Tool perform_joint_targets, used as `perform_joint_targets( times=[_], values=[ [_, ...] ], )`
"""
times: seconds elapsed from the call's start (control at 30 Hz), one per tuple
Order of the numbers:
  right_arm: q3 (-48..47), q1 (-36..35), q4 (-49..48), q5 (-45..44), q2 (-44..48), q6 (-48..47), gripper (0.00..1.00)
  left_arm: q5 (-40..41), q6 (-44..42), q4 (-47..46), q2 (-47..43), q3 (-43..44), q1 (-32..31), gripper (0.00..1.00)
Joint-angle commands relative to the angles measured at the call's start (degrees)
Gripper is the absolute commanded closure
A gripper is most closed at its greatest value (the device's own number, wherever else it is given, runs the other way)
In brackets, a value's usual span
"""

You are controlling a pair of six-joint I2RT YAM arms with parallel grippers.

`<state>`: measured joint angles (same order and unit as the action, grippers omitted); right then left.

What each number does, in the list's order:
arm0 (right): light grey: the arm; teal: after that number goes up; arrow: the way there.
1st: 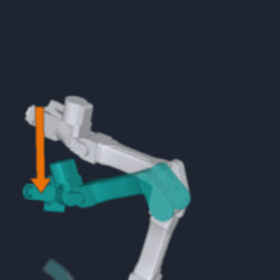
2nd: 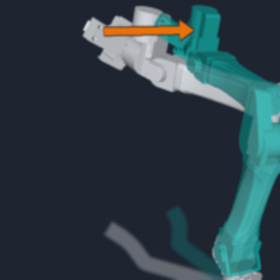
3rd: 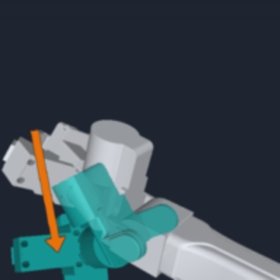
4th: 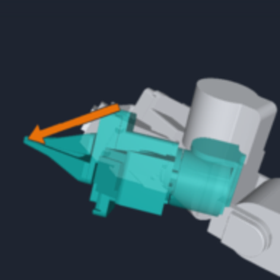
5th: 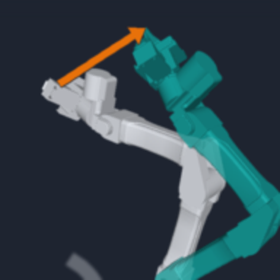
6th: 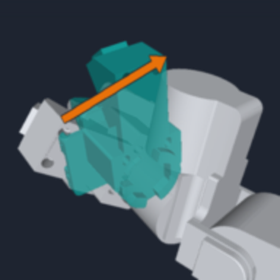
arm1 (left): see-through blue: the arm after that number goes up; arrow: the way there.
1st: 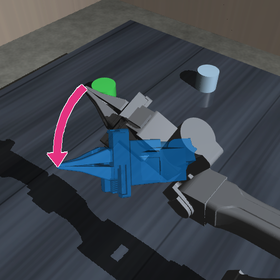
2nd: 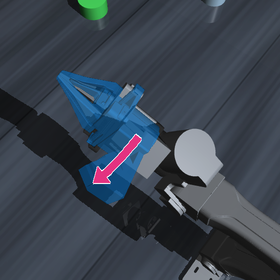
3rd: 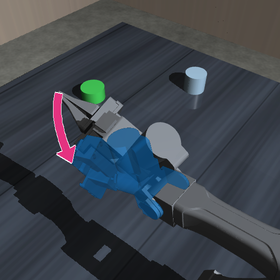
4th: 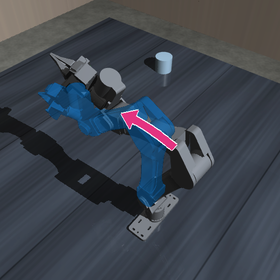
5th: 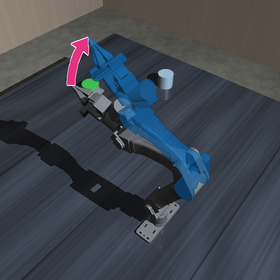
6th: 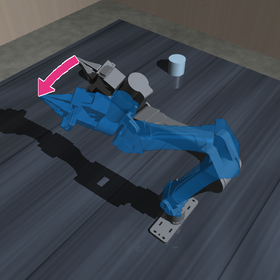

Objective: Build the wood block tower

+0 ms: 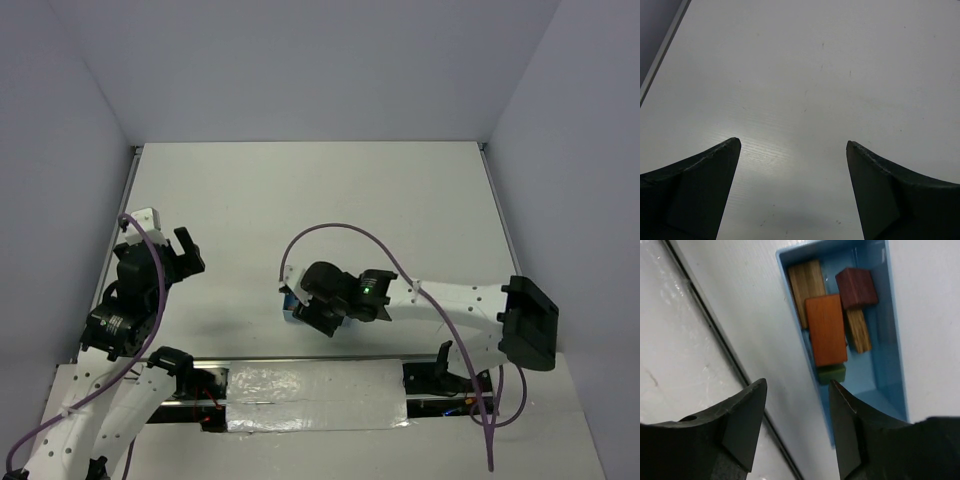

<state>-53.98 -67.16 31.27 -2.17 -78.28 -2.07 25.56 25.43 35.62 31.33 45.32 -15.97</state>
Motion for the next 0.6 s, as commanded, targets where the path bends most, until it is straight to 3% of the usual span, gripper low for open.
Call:
perform_joint_targets(
  times=[0.0, 0.2, 0.33, 0.47, 0.5, 0.57],
  values=[
    [-2.72, -0.26, -4.80, -1.87, -2.48, -4.51, 0.42, -0.86, -1.17, -2.31, -0.48, 0.65, -0.20, 0.01],
    [-2.27, -0.08, -8.24, 0.32, -5.47, -6.28, 0.55, -1.13, -1.26, -2.48, -0.75, 0.56, -0.21, 0.01],
    [-2.98, -0.25, -7.89, 1.91, -8.55, -6.46, 0.75, -1.48, -1.26, -2.66, -0.83, 0.56, -0.21, 0.01],
    [-4.73, 0.01, -7.97, 2.62, -10.75, -7.42, 0.87, -1.48, -1.35, -2.66, -0.92, 0.56, -0.21, 0.01],
    [-5.34, 0.44, -7.98, 2.79, -11.27, -8.12, 0.96, -1.48, -1.26, -2.57, -0.83, 0.56, -0.21, 0.00],
    [-8.14, 1.50, -8.41, 3.05, -12.76, -8.48, 1.00, -1.30, -1.26, -2.48, -0.83, 0.56, -0.21, 0.01]
  ],
)
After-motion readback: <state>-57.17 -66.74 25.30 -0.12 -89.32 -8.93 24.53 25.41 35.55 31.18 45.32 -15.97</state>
